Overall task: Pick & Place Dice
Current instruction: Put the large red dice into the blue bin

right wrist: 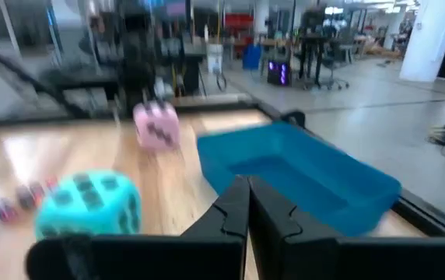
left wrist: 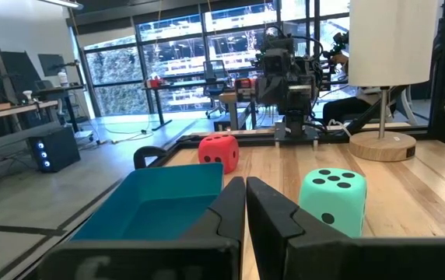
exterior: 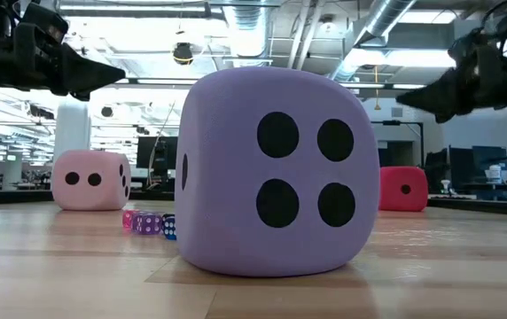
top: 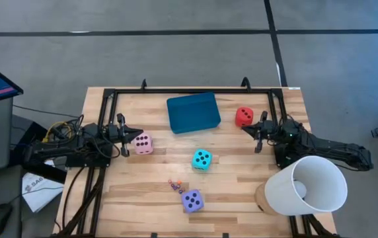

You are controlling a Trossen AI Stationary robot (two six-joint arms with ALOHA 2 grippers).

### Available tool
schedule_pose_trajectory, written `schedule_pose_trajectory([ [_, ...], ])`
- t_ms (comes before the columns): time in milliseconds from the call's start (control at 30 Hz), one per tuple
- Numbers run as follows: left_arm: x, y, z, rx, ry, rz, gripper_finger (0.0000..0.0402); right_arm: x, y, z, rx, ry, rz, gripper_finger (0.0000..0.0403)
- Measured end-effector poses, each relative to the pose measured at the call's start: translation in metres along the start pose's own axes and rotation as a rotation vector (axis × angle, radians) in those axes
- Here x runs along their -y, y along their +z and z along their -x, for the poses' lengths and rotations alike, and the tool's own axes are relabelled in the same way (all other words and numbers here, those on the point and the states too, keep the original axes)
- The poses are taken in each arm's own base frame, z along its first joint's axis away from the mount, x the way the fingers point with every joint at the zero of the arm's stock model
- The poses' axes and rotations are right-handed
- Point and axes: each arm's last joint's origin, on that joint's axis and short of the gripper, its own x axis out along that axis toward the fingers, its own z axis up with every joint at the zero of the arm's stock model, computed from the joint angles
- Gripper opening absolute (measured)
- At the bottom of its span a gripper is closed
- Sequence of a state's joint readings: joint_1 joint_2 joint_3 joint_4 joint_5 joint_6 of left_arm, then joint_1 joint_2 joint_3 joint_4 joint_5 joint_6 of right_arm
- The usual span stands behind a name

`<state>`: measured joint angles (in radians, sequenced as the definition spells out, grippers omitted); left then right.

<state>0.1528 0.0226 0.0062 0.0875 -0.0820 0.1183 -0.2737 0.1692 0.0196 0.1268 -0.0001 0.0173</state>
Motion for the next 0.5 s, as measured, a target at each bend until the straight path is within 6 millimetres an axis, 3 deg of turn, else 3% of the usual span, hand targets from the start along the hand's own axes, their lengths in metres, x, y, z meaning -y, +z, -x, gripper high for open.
schedule_pose_trajectory([
  [233, 0.000, 0.004, 0.000, 0.037, 0.005, 0.003, 0.0006, -0.001, 0.016, 0.001, 0.165, 0.011, -0.063, 0.0000],
  [500, -0.001, 0.006, 0.000, 0.057, 0.011, 0.005, 0.0006, -0.002, 0.016, 0.001, 0.163, 0.019, -0.063, 0.0000],
])
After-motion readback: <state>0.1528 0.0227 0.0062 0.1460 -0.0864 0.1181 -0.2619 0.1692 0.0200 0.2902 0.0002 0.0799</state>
